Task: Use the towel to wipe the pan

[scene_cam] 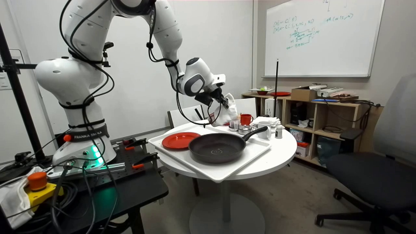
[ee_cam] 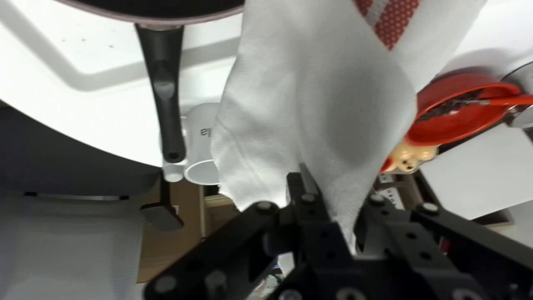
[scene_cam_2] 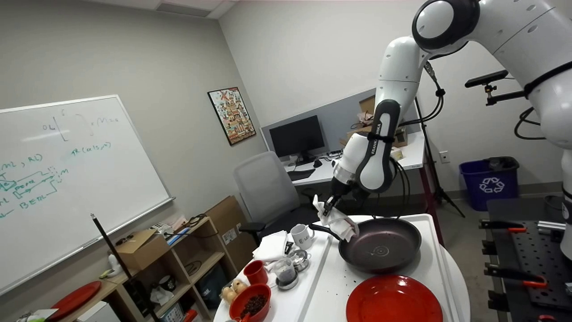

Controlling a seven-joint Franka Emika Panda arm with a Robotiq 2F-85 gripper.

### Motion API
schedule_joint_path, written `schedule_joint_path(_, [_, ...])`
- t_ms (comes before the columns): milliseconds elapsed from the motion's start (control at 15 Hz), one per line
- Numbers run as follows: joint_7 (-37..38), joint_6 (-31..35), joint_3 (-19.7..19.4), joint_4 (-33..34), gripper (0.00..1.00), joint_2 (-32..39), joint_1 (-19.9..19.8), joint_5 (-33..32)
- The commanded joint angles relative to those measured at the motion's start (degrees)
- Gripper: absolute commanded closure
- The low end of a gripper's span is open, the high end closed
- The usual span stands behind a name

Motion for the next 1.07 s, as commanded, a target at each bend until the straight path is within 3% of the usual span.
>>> schedule_joint_path(0, [-1.29, 0.69, 6.03, -3.2, 0.96, 2.15, -5.19, -6.92])
schedule_joint_path(467, [-3.24, -12.47, 10.15, 0.04, 0.96, 3.24, -1.55, -10.01])
schedule_joint_path(800, [-3.29, -25.92, 12.73, 8.98, 0.96, 6.12, 1.65, -8.33])
schedule_joint_path(867, [-8.74, -28.36, 11.1, 11.18, 0.96, 6.39, 4.83, -0.87])
schedule_joint_path(1000, [-10.29, -33.44, 7.61, 16.2, 0.96, 7.82, 8.7, 3.86])
